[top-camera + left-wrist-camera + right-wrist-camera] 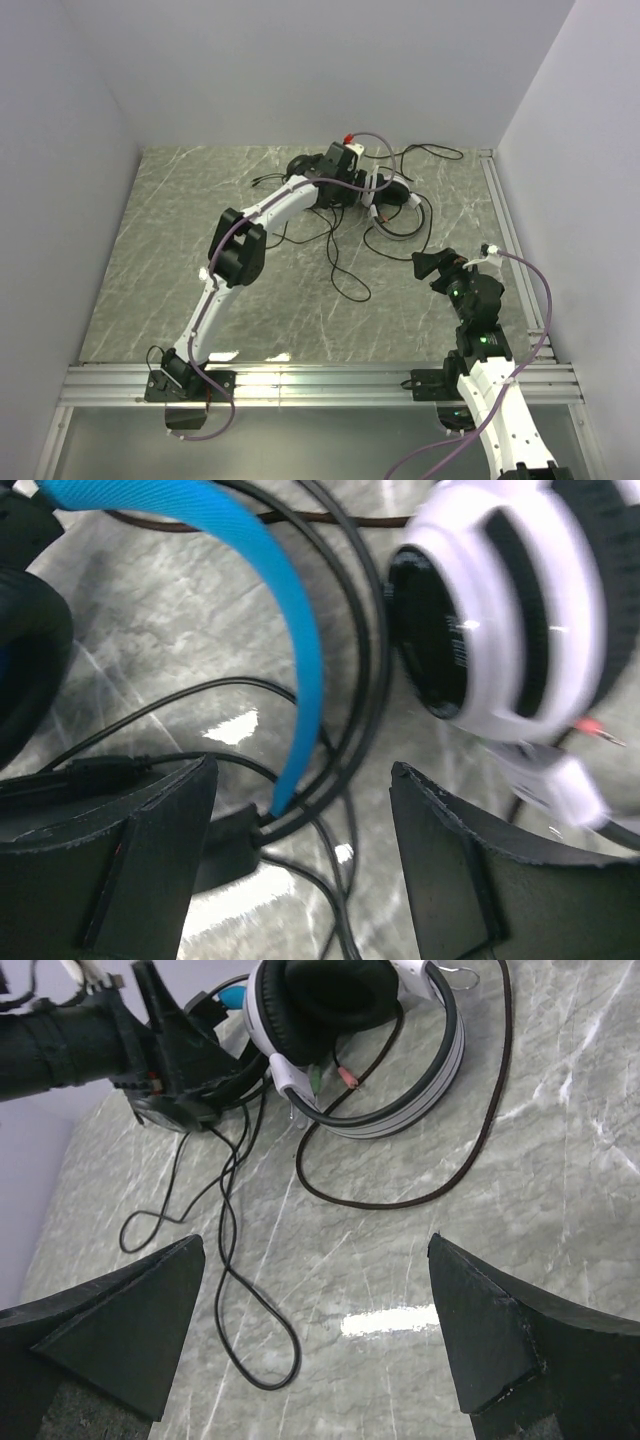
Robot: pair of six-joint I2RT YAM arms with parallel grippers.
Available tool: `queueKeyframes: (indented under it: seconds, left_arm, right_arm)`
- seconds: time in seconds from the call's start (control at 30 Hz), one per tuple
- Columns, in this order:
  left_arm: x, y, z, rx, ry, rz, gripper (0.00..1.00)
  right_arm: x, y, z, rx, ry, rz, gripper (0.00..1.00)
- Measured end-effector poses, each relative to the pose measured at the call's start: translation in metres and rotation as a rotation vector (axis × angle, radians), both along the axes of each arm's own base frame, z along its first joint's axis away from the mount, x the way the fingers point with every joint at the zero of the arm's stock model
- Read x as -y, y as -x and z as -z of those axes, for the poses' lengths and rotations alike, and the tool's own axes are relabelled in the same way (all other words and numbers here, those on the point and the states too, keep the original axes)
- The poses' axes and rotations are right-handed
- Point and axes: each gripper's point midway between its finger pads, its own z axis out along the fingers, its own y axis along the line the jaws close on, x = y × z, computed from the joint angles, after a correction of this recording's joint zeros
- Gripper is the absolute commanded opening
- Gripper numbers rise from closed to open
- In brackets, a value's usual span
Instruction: Wrap the headphones
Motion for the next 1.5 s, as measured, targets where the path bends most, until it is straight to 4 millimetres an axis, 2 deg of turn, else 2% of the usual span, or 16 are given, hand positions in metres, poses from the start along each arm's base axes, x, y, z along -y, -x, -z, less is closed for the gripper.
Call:
queueKeyframes:
  seconds: [0.2,0.3,0.33,0.4,0.43,0.47,0.57,0.67,0.8,1.03,1.13,1.2,1.3,1.33,1.5]
  left_arm:
    - [-0.007,-0.003,0.023,-0.002,-0.074,0.008,0.68]
    - [-0.003,-0.004,0.024,0.013,-0.091,0.020,0.46]
    - [-0.002,-0.004,0.025,0.015,-0.096,0.024,0.34]
    - [0.000,-0.002,0.028,0.020,-0.114,0.032,0.21]
    - [0.000,-0.002,0.028,0.023,-0.120,0.037,0.07]
    - [0.001,-0.001,0.030,0.026,-0.126,0.041,0.00]
    - [-0.006,-0.002,0.033,0.046,-0.156,0.038,0.00]
    - [-0.019,0.010,0.032,0.023,-0.160,0.015,0.00]
    - [-0.042,0.043,0.033,-0.031,-0.181,0.014,0.00]
    - [-0.095,0.122,0.024,-0.137,-0.223,-0.021,0.00]
    - [-0.104,0.143,0.013,-0.141,-0.216,-0.060,0.00]
    - [-0.102,0.152,0.008,-0.148,-0.191,-0.083,0.02]
    - [-0.098,0.161,0.014,-0.161,-0.170,-0.109,0.20]
    - [-0.098,0.164,0.018,-0.169,-0.172,-0.115,0.30]
    - [-0.100,0.176,0.027,-0.170,-0.204,-0.160,0.45]
  right_arm:
    - [0.000,0.000,0.001,-0.003,0.000,-0.001,1.00]
    - [0.000,0.000,0.001,-0.003,0.000,-0.001,1.00]
    - [0.000,0.000,0.001,-0.003,0.000,-0.001,0.99]
    - [0.000,0.000,0.001,-0.004,0.000,-0.001,0.99]
    - [0.000,0.000,0.001,-0.004,0.000,-0.001,0.99]
    - [0.000,0.000,0.001,-0.005,0.000,-0.001,0.99]
    - [0.000,0.000,0.002,-0.008,0.000,-0.001,0.98]
    - [0.000,0.000,0.002,-0.009,0.000,-0.001,0.98]
    - [0.000,0.000,0.002,-0.009,0.000,-0.001,0.98]
    - [-0.001,0.000,0.002,-0.009,-0.001,-0.005,0.98]
    - [-0.001,0.000,0.002,-0.009,-0.001,-0.006,0.98]
    - [-0.001,0.000,0.002,-0.009,-0.001,-0.007,0.98]
    - [-0.001,0.000,0.002,-0.009,-0.002,-0.009,0.98]
    - [-0.001,0.000,0.002,-0.009,-0.002,-0.009,0.98]
    - [-0.001,0.000,0.001,-0.006,-0.002,-0.009,0.98]
